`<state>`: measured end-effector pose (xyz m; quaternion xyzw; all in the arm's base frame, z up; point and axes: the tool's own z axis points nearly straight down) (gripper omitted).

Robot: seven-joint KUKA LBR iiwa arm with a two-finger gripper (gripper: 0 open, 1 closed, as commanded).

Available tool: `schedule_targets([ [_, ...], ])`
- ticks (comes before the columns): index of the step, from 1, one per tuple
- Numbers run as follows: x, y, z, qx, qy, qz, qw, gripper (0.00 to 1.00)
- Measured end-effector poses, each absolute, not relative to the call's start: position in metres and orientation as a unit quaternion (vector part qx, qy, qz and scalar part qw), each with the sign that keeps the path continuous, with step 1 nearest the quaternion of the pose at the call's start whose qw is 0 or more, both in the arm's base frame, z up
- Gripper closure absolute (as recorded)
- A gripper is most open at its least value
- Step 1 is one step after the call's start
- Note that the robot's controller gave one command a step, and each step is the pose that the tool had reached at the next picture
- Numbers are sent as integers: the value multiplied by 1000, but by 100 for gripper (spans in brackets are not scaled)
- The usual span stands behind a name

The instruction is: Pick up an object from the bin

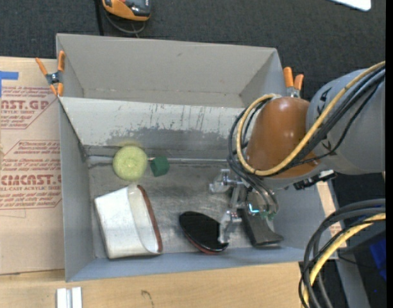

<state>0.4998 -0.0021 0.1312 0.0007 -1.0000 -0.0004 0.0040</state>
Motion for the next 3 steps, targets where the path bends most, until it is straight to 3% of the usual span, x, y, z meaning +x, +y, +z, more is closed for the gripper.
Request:
schedule_targets([
  [1, 502, -2, 135, 1, -1000, 0, 0, 0],
  [2, 486, 27, 88, -47, -999, -1, 3, 0],
  [3, 482, 34, 114, -1, -1000, 0, 1, 0],
])
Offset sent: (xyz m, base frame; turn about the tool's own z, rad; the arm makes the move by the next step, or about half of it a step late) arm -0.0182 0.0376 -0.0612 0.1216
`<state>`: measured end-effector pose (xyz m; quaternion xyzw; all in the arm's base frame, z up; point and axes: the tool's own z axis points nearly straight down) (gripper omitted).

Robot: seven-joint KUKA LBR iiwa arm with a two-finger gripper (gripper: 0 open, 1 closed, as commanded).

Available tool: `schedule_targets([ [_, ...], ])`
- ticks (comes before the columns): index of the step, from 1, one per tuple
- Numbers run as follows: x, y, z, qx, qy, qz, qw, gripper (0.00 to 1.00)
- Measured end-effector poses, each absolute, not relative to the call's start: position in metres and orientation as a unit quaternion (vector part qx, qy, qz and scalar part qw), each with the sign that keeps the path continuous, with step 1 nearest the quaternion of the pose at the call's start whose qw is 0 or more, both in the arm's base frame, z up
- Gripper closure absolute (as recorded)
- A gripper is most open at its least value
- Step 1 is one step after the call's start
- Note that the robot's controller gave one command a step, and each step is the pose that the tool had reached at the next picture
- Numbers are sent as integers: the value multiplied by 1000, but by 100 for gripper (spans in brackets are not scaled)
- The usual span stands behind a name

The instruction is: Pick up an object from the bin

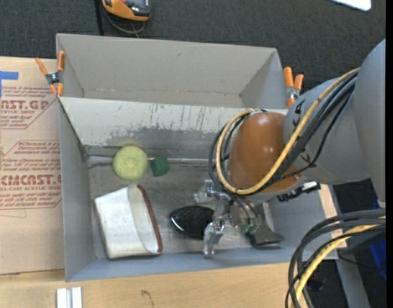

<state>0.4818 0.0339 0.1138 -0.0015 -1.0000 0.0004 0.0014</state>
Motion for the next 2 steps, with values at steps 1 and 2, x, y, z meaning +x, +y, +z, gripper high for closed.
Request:
schedule_targets([
  [1, 482, 40, 126, -25, -1000, -1, -1, 0],
  [2, 489, 35, 73, -171, -985, 0, 1, 0],
])
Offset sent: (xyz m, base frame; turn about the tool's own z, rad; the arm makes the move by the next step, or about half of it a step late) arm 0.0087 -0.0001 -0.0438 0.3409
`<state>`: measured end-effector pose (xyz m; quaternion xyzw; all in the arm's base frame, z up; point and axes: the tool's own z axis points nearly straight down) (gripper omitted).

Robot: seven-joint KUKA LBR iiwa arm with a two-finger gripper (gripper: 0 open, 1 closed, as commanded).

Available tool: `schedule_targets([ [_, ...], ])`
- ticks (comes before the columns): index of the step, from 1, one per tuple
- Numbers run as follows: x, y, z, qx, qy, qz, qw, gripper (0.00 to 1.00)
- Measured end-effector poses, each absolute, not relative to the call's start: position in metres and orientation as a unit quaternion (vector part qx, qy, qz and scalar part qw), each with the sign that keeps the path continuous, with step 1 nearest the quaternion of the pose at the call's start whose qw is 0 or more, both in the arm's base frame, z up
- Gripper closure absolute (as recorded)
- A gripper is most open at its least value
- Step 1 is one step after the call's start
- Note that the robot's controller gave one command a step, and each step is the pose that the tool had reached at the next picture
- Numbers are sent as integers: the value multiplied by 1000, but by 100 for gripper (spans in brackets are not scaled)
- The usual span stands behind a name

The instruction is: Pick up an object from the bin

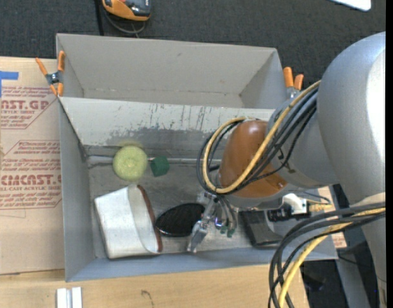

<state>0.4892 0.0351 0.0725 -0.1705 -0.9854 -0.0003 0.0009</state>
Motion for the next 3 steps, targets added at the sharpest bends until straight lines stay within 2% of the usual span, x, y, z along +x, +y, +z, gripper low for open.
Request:
schedule_targets([
  [1, 491, 22, 73, -119, -993, -1, -7, 100],
  [3, 490, 22, 76, -119, -993, -1, -4, 100],
])
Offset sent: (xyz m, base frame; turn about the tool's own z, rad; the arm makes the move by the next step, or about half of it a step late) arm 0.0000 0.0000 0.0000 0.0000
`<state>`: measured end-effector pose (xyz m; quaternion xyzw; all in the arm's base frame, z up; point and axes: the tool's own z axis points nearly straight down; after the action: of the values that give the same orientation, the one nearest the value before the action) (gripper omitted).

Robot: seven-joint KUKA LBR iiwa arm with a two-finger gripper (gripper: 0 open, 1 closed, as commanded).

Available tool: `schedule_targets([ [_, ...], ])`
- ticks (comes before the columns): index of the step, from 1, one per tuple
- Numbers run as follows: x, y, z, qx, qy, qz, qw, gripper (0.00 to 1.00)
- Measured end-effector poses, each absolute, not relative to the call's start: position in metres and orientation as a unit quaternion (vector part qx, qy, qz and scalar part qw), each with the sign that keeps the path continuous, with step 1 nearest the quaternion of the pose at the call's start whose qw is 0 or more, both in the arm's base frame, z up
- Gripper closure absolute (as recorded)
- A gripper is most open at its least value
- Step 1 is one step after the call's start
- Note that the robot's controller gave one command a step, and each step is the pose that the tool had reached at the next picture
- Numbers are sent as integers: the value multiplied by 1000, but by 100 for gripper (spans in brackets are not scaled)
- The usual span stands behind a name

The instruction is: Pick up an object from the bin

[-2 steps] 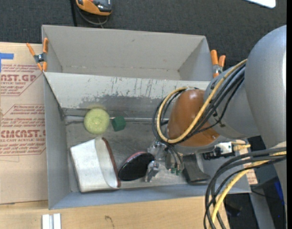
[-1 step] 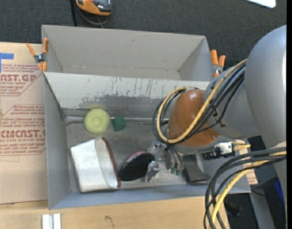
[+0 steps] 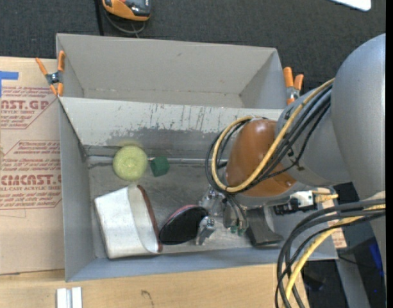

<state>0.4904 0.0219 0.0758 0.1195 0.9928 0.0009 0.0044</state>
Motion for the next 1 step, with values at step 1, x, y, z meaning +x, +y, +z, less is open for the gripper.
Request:
schedule_targets([
  [1, 487, 22, 90, 119, 993, 0, -4, 100],
])
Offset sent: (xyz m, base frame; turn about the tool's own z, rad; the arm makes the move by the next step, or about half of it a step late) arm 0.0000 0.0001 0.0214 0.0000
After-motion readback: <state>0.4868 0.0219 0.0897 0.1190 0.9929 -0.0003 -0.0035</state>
